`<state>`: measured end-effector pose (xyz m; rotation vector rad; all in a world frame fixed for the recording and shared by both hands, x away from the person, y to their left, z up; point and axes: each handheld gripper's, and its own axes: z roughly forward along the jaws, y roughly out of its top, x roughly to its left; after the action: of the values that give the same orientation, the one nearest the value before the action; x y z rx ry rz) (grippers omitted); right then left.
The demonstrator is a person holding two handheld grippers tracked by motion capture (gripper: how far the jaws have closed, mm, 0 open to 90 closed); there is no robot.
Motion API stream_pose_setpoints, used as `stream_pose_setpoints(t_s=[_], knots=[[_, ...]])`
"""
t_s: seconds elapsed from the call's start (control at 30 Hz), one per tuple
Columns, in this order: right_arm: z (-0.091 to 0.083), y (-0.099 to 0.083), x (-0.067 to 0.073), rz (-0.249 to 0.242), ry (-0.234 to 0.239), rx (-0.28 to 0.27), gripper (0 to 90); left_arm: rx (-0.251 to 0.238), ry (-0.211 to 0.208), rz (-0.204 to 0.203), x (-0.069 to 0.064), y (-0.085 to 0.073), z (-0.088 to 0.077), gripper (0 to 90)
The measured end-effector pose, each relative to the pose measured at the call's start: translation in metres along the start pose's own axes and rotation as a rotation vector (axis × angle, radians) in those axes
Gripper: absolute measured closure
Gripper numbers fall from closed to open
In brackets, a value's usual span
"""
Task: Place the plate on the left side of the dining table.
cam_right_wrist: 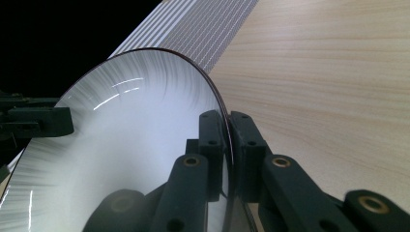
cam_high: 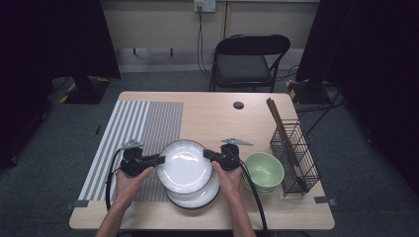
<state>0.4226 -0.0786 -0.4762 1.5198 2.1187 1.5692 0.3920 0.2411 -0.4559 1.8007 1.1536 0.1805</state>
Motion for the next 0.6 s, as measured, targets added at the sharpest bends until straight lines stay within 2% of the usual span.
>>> stream_pose_setpoints(t_s=[0.07,0.17,0.23,0.3,0.4,0.5,0.6], knots=[[0.0,0.0,0.0,0.001,-0.002,-0.003,84.6,-0.003,-0.005,-0.019,0.002,0.0,0.002,76.7],[-0.001,0.001,0.001,-0.004,-0.007,-0.005,84.9,-0.009,0.016,0.015,0.001,0.003,0.003,78.3],[-0.002,0.004,0.003,-0.025,-0.005,-0.009,84.9,-0.023,0.034,-0.007,0.0,0.007,0.004,82.4],[-0.002,0.007,0.004,-0.037,-0.018,-0.01,84.9,-0.022,0.047,-0.008,0.001,0.012,0.007,84.7],[-0.003,0.009,0.003,-0.031,-0.025,-0.017,85.2,-0.027,0.025,-0.028,0.006,0.015,0.012,85.2],[-0.003,0.012,0.002,-0.029,-0.034,-0.024,85.2,-0.037,0.021,-0.037,0.008,0.021,0.015,85.9],[-0.002,0.016,0.002,-0.032,-0.043,-0.033,84.7,-0.032,0.027,-0.015,0.01,0.03,0.016,86.6]])
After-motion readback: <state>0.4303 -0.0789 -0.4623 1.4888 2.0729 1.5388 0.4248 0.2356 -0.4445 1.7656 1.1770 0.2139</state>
